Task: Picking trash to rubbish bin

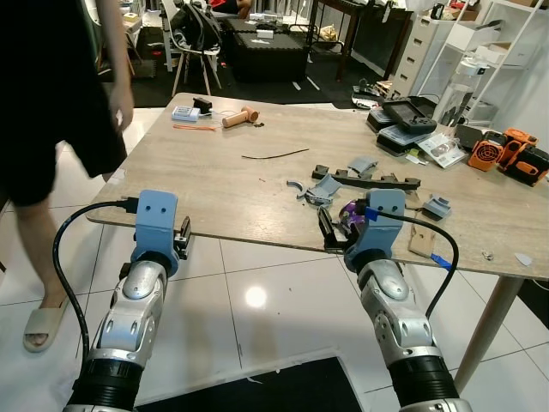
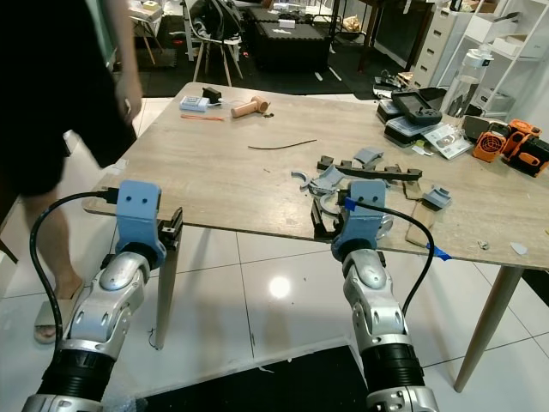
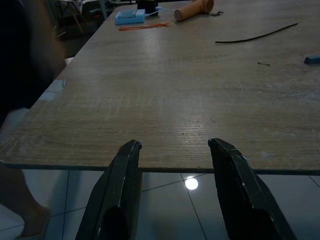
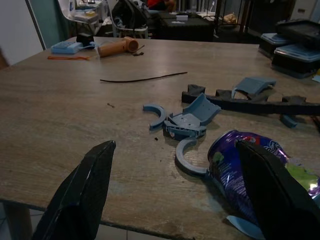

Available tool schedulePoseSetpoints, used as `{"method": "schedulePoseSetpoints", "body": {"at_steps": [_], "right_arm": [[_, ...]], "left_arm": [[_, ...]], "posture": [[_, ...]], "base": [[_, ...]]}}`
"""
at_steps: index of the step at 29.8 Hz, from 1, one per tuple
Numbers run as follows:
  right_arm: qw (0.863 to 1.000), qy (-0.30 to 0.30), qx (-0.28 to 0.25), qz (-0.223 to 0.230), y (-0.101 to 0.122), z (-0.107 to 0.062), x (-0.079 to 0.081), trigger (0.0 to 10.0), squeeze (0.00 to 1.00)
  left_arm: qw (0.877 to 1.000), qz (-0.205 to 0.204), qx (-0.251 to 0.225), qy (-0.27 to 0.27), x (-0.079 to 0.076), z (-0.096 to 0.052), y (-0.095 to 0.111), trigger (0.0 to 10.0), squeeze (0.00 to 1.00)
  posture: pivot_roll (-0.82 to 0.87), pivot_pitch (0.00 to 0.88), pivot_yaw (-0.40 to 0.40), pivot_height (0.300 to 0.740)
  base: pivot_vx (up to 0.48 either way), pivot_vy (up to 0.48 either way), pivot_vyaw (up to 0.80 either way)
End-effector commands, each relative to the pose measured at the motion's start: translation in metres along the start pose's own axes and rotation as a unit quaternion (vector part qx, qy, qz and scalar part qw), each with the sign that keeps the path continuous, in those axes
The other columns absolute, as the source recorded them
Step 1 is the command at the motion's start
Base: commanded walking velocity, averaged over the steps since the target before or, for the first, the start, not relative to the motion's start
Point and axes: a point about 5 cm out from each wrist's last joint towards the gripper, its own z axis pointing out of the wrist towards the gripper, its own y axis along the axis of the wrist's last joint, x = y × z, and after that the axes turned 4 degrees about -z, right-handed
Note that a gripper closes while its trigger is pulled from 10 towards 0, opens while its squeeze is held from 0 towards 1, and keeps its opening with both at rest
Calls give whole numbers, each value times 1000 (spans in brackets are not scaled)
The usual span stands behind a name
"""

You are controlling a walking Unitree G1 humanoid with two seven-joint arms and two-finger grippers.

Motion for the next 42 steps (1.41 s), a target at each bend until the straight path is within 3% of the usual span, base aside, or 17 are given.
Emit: {"method": "schedulePoseSetpoints", "body": {"at_steps": [1, 17, 18, 19, 20, 25, 30, 32, 36, 42], "right_arm": [[1000, -3, -6, -4, 0, -1, -2, 10000, 0], [1000, -15, 0, -18, 2, -1, -7, 10000, 0], [999, -16, -28, -27, 8, 0, -8, 10000, 0], [999, -16, -28, -27, 8, 0, -8, 10000, 0], [997, -7, -57, -47, 15, -1, -7, 10000, 0], [991, 14, -99, -88, 25, -4, -2, 10000, 0], [982, 51, -124, -130, 27, -10, 7, 10000, 0], [988, 40, -87, -122, 11, -13, 1, 10000, 0], [991, 6, -77, -107, 4, -19, -11, 10000, 0], [993, 15, -36, -114, -16, -37, -13, 10000, 0]], "left_arm": [[1000, 2, -9, -2, 0, -1, 3, 10000, 0], [1000, -4, -29, -10, -5, 1, 10, 10000, 0], [998, 2, -59, -28, -9, -1, 17, 10000, 0], [998, 2, -59, -28, -9, -1, 17, 10000, 0], [994, 9, -100, -48, -14, -4, 26, 10000, 0], [989, -1, -132, -63, -16, -8, 35, 10000, 0], [993, 9, -105, -47, -12, -4, 26, 10000, 0], [995, 18, -94, -32, -8, -5, 16, 10000, 0], [995, 19, -89, -42, -3, -13, 9, 10000, 0], [998, 24, -62, -18, 13, -30, -6, 10000, 0]], "posture": [[-53, 51, -68, 740], [-54, 61, -68, 740], [-49, 56, -68, 740], [-49, 56, -68, 740], [-49, 53, -66, 740], [-55, 49, -61, 740], [-58, 39, -61, 740], [-54, 32, -65, 740], [-58, 29, -66, 740], [-66, 16, -49, 740]], "base": [[0, 0, 0], [0, 0, 0], [0, 0, 0], [0, 0, 0], [0, 0, 0], [0, 0, 0], [0, 0, 0], [0, 0, 0], [0, 0, 0], [0, 0, 0]]}}
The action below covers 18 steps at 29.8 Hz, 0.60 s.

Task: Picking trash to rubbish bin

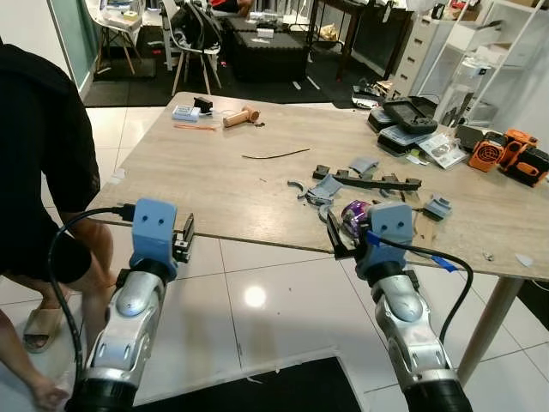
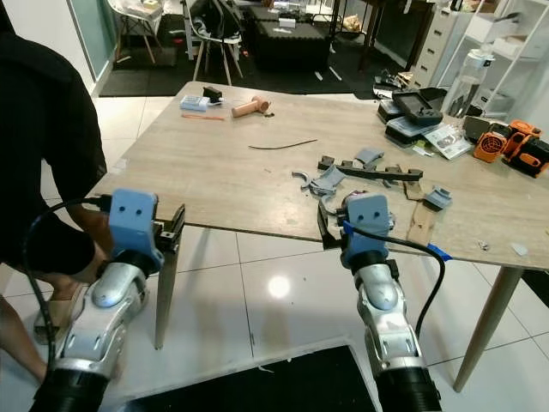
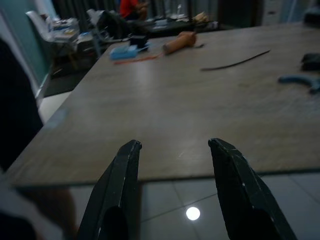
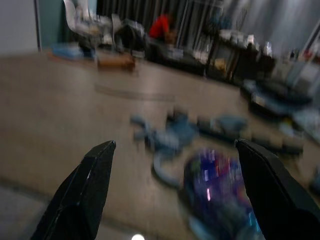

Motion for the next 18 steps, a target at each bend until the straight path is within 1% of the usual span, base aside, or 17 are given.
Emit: {"method": "schedulePoseSetpoints", "body": {"at_steps": [1, 2, 3, 4, 6, 8, 9, 11, 12, 13, 14, 15, 16, 18], "right_arm": [[999, -1, 32, 2, -13, -10, 0, 10000, 0], [999, -7, 42, 6, -17, -15, -1, 10000, 0], [998, -19, 49, 17, -21, -18, -3, 10000, 0], [998, -29, 49, 31, -22, -20, -5, 10000, 0], [998, -29, 49, 31, -22, -20, -5, 10000, 0], [998, -26, 37, 43, -19, -16, -4, 10000, 0], [998, -26, 37, 43, -19, -16, -4, 10000, 0], [999, -21, 16, 45, -10, -3, -3, 10000, 0], [999, -20, 11, 45, -7, 2, -3, 10000, 0], [999, -20, 11, 45, -7, 2, -3, 10000, 0], [999, -16, 14, 35, -4, 11, -2, 10000, 0], [999, -16, 14, 35, -4, 11, -2, 10000, 0], [999, -8, 25, 33, -5, 14, -1, 10000, 0], [999, -16, 13, 38, 0, 16, -3, 10000, 0]], "left_arm": [[1000, 7, 22, 16, 9, -10, -9, 10000, 0], [999, 7, 31, 22, 13, -15, -14, 10000, 0], [999, 17, 42, 25, 14, -19, -20, 10000, 0], [998, 28, 49, 24, 14, -20, -23, 10000, 0], [998, 28, 49, 24, 14, -20, -23, 10000, 0], [998, 21, 49, 24, 10, -13, -22, 10000, 0], [998, 21, 49, 24, 10, -13, -22, 10000, 0], [999, 15, 44, 9, 0, -1, -15, 10000, 0], [999, 16, 43, 4, -2, 1, -13, 10000, 0], [999, 16, 43, 4, -2, 1, -13, 10000, 0], [999, 19, 34, 3, -3, 4, -9, 10000, 0], [999, 19, 34, 3, -3, 4, -9, 10000, 0], [999, 21, 29, 2, -3, 6, -7, 10000, 0], [999, 33, 29, -9, -4, 9, -4, 10000, 0]], "posture": [[-68, 16, -47, 740], [-61, 17, -47, 740], [-58, 19, -51, 740], [-52, 18, -57, 740], [-52, 18, -57, 740], [-53, 22, -53, 740], [-53, 22, -53, 740], [-50, 19, -46, 740], [-52, 19, -43, 740], [-52, 19, -43, 740], [-52, 24, -44, 740], [-52, 24, -44, 740], [-52, 24, -44, 740], [-47, 23, -47, 740]], "base": [[0, 0, 0], [0, 0, 0], [0, 0, 0], [0, 0, 0], [0, 0, 0], [0, 0, 0], [0, 0, 0], [0, 0, 0], [0, 0, 0], [0, 0, 0], [0, 0, 0], [0, 0, 0], [0, 0, 0], [0, 0, 0]]}}
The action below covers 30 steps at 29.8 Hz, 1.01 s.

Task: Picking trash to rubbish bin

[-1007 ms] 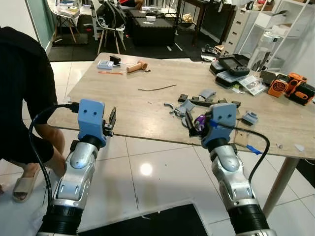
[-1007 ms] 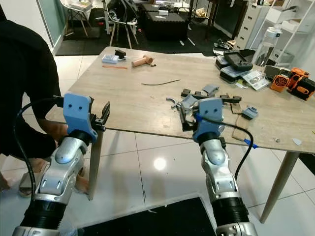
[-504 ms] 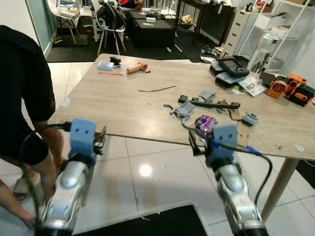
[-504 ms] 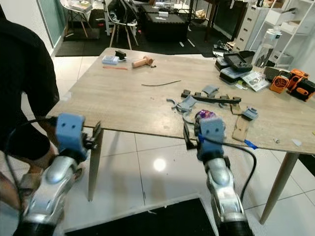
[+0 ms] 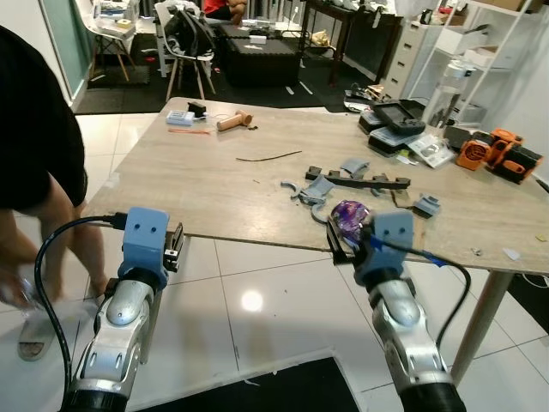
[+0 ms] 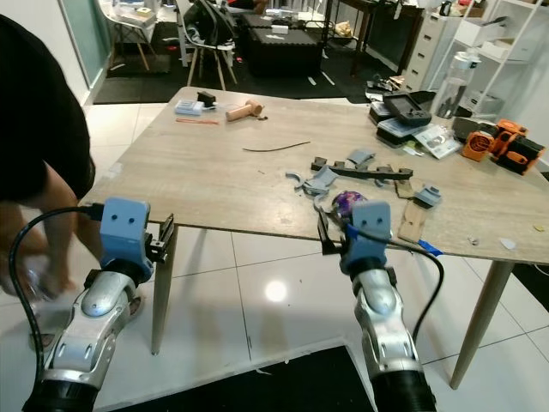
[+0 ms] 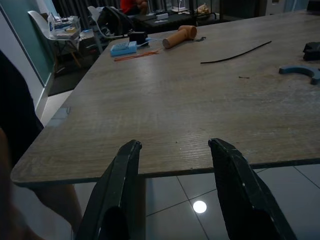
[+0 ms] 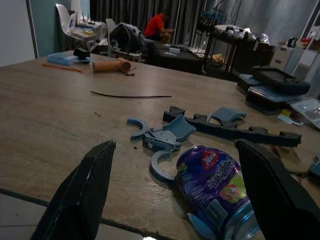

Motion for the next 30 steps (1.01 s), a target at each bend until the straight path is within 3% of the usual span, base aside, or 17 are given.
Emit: {"method": "schedulePoseSetpoints", "body": {"at_steps": [1, 9, 18, 26, 30], "right_arm": [[1000, -14, 10, 5, -3, -1, -5, 10000, 0], [999, -30, 13, 22, -3, -1, -11, 10000, 0], [999, -31, 15, 14, 0, -1, -14, 10000, 0], [999, -37, 13, 9, 4, 2, -19, 10000, 0], [999, -33, 8, 5, 7, 4, -21, 10000, 0]], "left_arm": [[1000, 10, 9, -15, -2, 2, -2, 10000, 0], [1000, -2, -10, -29, -8, 5, 7, 10000, 0], [999, -5, -10, -46, -19, 9, 7, 10000, 0], [1000, -8, 1, -31, -16, 13, 6, 10000, 0], [1000, -4, -8, -28, -16, 14, 10, 10000, 0]], "posture": [[-54, 29, -40, 740], [-59, 34, -40, 740], [-69, 36, -43, 740], [-68, 50, -53, 740], [-65, 54, -58, 740]], "base": [[0, 0, 0], [0, 0, 0], [0, 0, -800], [0, 0, -800], [0, 0, 0]]}}
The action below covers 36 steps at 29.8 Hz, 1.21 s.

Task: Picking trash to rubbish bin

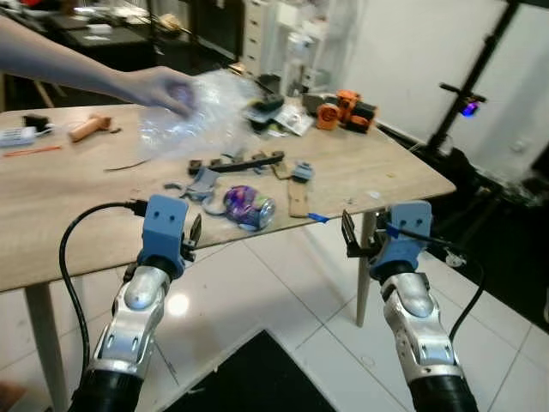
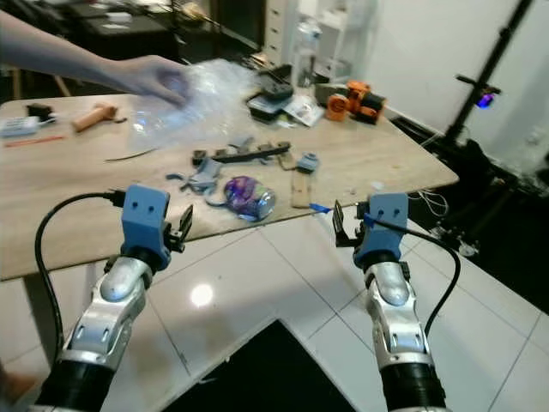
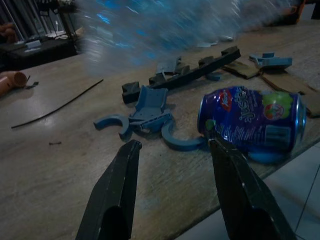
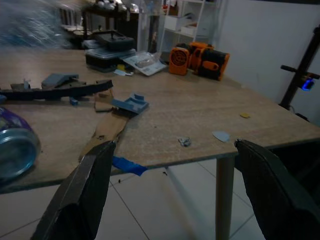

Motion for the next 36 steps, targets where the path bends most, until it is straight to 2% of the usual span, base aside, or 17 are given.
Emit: {"method": "schedulePoseSetpoints", "body": {"at_steps": [1, 14, 32, 36], "right_arm": [[1000, 8, -8, 1, 6, 4, 2, 10000, 0], [999, 24, -20, 12, 11, 6, 9, 10000, 0], [999, 40, -30, 17, 16, 9, 13, 10000, 0], [998, 49, -32, 20, 16, 8, 17, 10000, 0]], "left_arm": [[1000, 5, 1, 5, 2, -1, 0, 10000, 0], [1000, 0, -17, 5, 1, -1, 5, 10000, 0], [1000, -10, -28, 8, 2, -2, 8, 10000, 0], [999, -15, -26, 12, 5, -4, 6, 10000, 0]], "posture": [[-65, 54, -58, 740], [-65, 61, -59, 740], [-63, 56, -62, 740], [-58, 45, -61, 740]], "base": [[0, 0, 0], [0, 0, 0], [398, 0, 0], [0, 0, 0]]}}
